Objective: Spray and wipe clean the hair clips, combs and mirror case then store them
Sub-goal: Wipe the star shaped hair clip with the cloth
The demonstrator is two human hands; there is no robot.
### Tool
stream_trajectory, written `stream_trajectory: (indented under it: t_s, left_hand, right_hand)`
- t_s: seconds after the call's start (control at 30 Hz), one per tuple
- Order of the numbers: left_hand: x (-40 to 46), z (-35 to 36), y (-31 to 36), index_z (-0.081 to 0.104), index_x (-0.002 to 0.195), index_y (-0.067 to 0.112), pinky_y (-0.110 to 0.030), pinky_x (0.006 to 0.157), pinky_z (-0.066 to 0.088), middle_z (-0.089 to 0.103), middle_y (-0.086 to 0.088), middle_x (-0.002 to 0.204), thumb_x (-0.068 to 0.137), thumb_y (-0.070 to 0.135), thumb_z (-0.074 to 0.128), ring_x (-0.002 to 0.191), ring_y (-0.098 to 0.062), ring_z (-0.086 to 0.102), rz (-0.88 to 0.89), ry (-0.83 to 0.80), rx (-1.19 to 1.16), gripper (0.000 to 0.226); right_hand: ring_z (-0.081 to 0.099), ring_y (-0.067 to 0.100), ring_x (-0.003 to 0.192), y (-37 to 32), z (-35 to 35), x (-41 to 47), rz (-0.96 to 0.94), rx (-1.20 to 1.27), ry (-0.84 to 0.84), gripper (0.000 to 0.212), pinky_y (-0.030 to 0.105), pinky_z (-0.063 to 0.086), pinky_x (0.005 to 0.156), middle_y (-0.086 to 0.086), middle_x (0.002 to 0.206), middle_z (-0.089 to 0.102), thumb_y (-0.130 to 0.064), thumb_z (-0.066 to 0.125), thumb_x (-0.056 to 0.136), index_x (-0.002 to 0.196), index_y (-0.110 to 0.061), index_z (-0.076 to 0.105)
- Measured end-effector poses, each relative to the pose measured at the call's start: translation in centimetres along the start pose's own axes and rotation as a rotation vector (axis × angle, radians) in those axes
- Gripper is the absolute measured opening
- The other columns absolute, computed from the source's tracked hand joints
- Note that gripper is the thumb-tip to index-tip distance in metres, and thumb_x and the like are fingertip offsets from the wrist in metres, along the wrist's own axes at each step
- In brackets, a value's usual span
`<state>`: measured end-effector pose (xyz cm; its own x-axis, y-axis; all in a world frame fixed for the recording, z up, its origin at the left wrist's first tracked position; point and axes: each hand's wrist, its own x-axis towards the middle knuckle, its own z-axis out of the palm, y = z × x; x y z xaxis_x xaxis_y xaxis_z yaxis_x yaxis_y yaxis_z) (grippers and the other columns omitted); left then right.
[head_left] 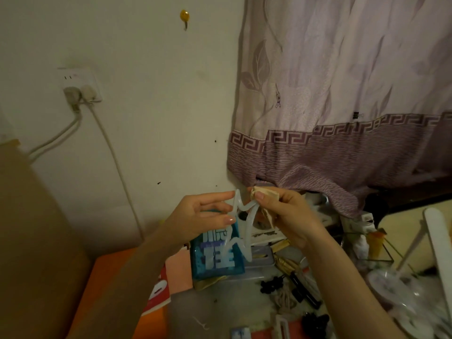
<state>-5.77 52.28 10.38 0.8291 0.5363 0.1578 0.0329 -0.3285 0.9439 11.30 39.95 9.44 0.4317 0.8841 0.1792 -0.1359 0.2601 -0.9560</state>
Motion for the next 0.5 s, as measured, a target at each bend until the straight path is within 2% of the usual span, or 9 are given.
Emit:
stream_trajectory:
  t_s: [0.1, 0.17, 0.23, 0.33, 0.43, 0.5]
  left_hand:
    - [0.0, 0.9, -1.2, 0.064, 0.107, 0.036, -0.014, 0.068, 0.053, 0.071, 0.008, 0.091, 0.077, 0.006, 0.073, 0.086, 0.000, 0.068, -0.029, -0.001, -0.033, 0.043]
    - [-0.1, 1.7, -2.1, 0.063, 0.109, 0.033, -0.015, 0.069, 0.054, 0.074, 0.008, 0.088, 0.076, 0.006, 0.073, 0.087, -0.003, 0.069, -0.051, -0.016, -0.053, 0.044]
    - [-0.3, 2.5, -3.0, 0.064, 0.109, 0.033, -0.017, 0.072, 0.054, 0.074, 0.010, 0.087, 0.071, 0.013, 0.075, 0.090, -0.005, 0.069, -0.058, -0.028, -0.052, 0.044]
    - [-0.5, 4.0, -4.9, 0.064, 0.108, 0.037, -0.016, 0.074, 0.054, 0.074, 0.011, 0.091, 0.060, 0.030, 0.076, 0.091, -0.004, 0.069, -0.083, -0.032, -0.061, 0.050]
    - [-0.9, 5.8, -7.6, 0.061, 0.110, 0.040, -0.018, 0.079, 0.053, 0.073, 0.017, 0.092, 0.061, 0.036, 0.077, 0.095, -0.002, 0.067, -0.152, -0.045, -0.064, 0.052]
    - [-1.2, 7.2, -9.6, 0.062, 0.111, 0.039, -0.024, 0.088, 0.051, 0.073, 0.014, 0.093, 0.066, 0.031, 0.078, 0.101, -0.005, 0.065, -0.217, -0.035, -0.068, 0.048]
  right_hand:
    - [0.054, 0.032, 0.084, 1.1, -0.7, -0.5, 0.038, 0.001, 0.089, 0.026, 0.047, 0.051, 0.085, 0.023, 0.087, 0.065, -0.023, 0.068, 0.074, 0.091, -0.004, 0.072]
    - [0.052, 0.035, 0.088, 1.8, -1.1, -1.1, 0.048, -0.014, 0.141, 0.025, 0.053, 0.046, 0.090, 0.029, 0.094, 0.062, -0.022, 0.067, 0.078, 0.090, -0.001, 0.071]
    - [0.053, 0.033, 0.085, 2.5, -1.7, -1.7, 0.050, -0.044, 0.189, 0.017, 0.046, 0.046, 0.084, 0.028, 0.090, 0.062, -0.017, 0.066, 0.083, 0.086, -0.001, 0.070]
    - [0.051, 0.027, 0.071, 4.0, -3.1, -2.9, 0.056, -0.093, 0.244, 0.015, 0.027, 0.051, 0.073, 0.017, 0.066, 0.056, -0.010, 0.061, 0.089, 0.080, 0.001, 0.066]
    - [0.052, 0.023, 0.062, 5.8, -4.8, -4.3, 0.100, -0.190, 0.318, 0.018, 0.030, 0.047, 0.065, 0.007, 0.051, 0.055, -0.011, 0.060, 0.091, 0.084, 0.004, 0.067]
    - [0.043, 0.018, 0.050, 7.2, -6.0, -5.3, 0.117, -0.251, 0.341, 0.024, 0.027, 0.038, 0.051, 0.014, 0.057, 0.051, -0.013, 0.061, 0.091, 0.086, 0.009, 0.067]
